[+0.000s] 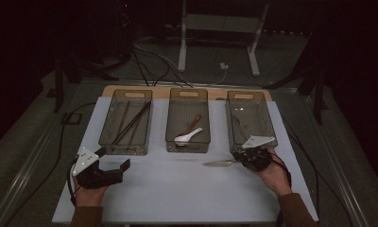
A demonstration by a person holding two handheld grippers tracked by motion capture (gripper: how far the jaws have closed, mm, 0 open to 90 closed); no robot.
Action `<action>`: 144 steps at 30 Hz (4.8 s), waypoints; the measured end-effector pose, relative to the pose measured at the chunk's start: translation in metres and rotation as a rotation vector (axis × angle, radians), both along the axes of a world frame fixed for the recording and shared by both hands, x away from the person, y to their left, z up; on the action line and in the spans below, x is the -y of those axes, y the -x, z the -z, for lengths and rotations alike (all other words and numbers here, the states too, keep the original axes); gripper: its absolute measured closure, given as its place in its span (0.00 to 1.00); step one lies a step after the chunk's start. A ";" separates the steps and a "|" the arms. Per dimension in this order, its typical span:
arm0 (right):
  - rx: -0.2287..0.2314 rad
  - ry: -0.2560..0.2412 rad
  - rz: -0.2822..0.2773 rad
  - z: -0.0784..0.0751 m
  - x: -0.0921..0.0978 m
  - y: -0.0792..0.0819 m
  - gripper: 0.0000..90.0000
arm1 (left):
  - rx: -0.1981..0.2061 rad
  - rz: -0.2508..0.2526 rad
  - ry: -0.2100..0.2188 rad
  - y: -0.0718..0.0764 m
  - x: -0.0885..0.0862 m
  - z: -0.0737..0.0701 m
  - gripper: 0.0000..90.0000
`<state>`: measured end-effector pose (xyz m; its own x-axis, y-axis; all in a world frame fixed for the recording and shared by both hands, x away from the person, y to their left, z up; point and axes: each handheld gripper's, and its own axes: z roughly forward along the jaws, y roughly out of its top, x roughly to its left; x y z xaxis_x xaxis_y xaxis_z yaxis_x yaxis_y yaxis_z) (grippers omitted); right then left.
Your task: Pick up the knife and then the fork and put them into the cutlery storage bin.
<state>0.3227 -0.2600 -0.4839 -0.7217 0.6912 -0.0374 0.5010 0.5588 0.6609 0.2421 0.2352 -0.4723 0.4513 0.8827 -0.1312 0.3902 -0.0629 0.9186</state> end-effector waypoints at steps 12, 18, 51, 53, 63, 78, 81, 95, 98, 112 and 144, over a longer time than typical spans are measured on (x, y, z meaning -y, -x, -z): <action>0.016 0.078 0.027 0.017 -0.006 -0.012 1.00 | -0.001 0.000 -0.001 0.000 0.000 0.001 0.01; 0.028 0.135 0.013 0.024 -0.010 -0.014 1.00 | -0.002 0.001 -0.003 0.000 0.001 0.001 0.01; 0.016 0.171 0.004 0.029 -0.007 -0.017 1.00 | 0.002 0.001 0.001 0.001 0.000 0.000 0.01; 0.015 0.178 0.002 0.029 -0.007 -0.017 1.00 | 0.002 -0.001 0.003 0.001 0.000 0.000 0.01; -0.006 0.191 0.001 0.027 -0.005 -0.013 1.00 | 0.003 -0.002 0.003 0.001 0.000 0.000 0.01; -0.027 0.181 0.022 0.026 0.002 -0.011 1.00 | 0.002 -0.003 0.003 0.001 -0.001 0.000 0.01; -0.034 0.175 0.035 0.026 0.006 -0.008 1.00 | 0.002 -0.002 0.003 0.001 -0.001 0.000 0.01; -0.040 0.172 0.107 0.025 0.035 -0.002 1.00 | -0.001 0.000 0.000 0.001 0.000 0.001 0.01; -0.045 0.170 0.114 0.025 0.040 -0.001 1.00 | -0.002 0.000 -0.001 0.000 0.001 0.001 0.01; -0.070 0.162 0.090 0.023 0.049 0.012 1.00 | -0.005 0.001 -0.001 0.000 0.002 0.001 0.01; -0.112 0.184 -0.066 0.019 0.011 0.012 0.66 | -0.003 0.000 -0.001 0.000 0.001 0.001 0.01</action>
